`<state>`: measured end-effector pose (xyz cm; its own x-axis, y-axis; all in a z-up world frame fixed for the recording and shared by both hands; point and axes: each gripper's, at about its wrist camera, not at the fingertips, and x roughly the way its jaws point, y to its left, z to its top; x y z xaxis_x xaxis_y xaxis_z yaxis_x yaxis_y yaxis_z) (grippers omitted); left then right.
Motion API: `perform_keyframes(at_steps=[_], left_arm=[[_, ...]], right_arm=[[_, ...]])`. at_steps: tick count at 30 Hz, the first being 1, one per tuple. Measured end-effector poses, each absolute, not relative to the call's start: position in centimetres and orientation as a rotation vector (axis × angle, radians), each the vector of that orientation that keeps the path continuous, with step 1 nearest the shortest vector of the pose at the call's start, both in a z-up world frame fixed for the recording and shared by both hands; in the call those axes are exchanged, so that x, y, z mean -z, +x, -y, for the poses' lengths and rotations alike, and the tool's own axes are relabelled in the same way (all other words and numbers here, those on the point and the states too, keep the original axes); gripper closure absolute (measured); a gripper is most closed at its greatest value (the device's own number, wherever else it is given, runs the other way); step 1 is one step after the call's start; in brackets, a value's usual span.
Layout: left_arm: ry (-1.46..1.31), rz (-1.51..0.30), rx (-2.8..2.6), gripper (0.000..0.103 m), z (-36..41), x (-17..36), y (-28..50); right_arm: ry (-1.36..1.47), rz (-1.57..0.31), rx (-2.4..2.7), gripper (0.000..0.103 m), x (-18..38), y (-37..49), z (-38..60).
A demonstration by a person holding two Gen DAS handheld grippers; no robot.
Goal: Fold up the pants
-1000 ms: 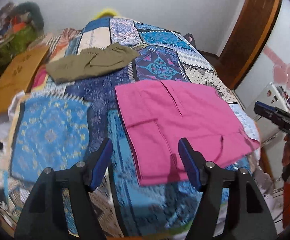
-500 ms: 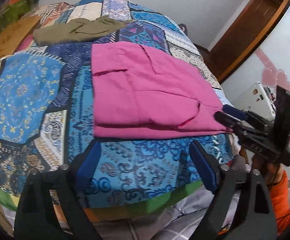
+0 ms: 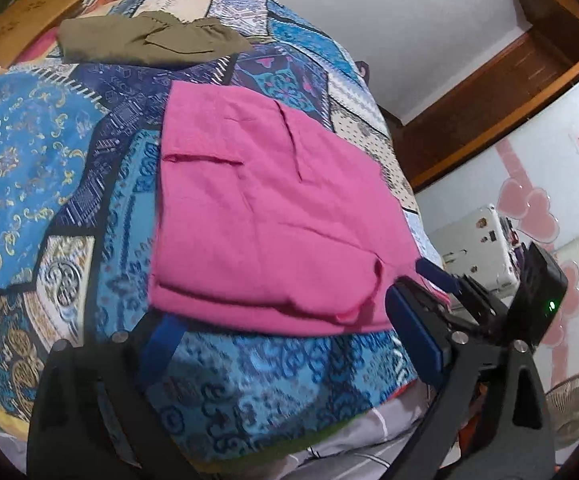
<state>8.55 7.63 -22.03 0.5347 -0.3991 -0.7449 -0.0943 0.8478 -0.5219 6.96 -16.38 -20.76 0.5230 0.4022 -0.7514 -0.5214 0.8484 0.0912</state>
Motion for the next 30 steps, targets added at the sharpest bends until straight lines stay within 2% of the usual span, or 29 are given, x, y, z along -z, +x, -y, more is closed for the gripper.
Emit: perform_keyframes(at_steps=[5,6,7,8,9,10,16,22,30], left_arm=[[-0.551,-1.012,0.143,0.024,-8.5,22.4,10.0],[-0.544,-1.011,0.142,0.032,-8.6,22.4,10.1],[-0.535,-1.010,0.145,0.044,-8.6,22.3,10.2],[-0.537,-1.006,0.151,0.051,-8.7,22.3,10.2],[-0.559,-1.009,0.172,0.065,-8.9,22.4,10.2],[-0.577,-1.015,0.192,0.074,-9.0,22.4,10.3],[-0.459,-1.019,0.219,0.079,-8.1,20.6,9.9],[-0.213,-0.923,0.174,0.081,-5.3,16.9,8.8],[-0.043,-0.824,0.121,0.082,-4.3,14.0,7.4]], right_arm=[[-0.130,-0.864,-0.566,0.051,20.9,7.0,16.5],[-0.124,-0.866,-0.569,0.051,20.9,7.1,16.6],[-0.122,-0.869,-0.571,0.051,20.9,7.1,16.6],[-0.123,-0.871,-0.573,0.051,20.9,7.1,16.6],[-0.123,-0.873,-0.575,0.051,20.9,7.1,16.5],[-0.123,-0.874,-0.576,0.051,20.8,7.1,16.5],[-0.120,-0.876,-0.583,0.051,20.7,7.1,16.5],[-0.118,-0.872,-0.589,0.051,20.0,7.2,16.2],[-0.076,-0.822,-0.666,0.051,17.2,8.7,13.4]])
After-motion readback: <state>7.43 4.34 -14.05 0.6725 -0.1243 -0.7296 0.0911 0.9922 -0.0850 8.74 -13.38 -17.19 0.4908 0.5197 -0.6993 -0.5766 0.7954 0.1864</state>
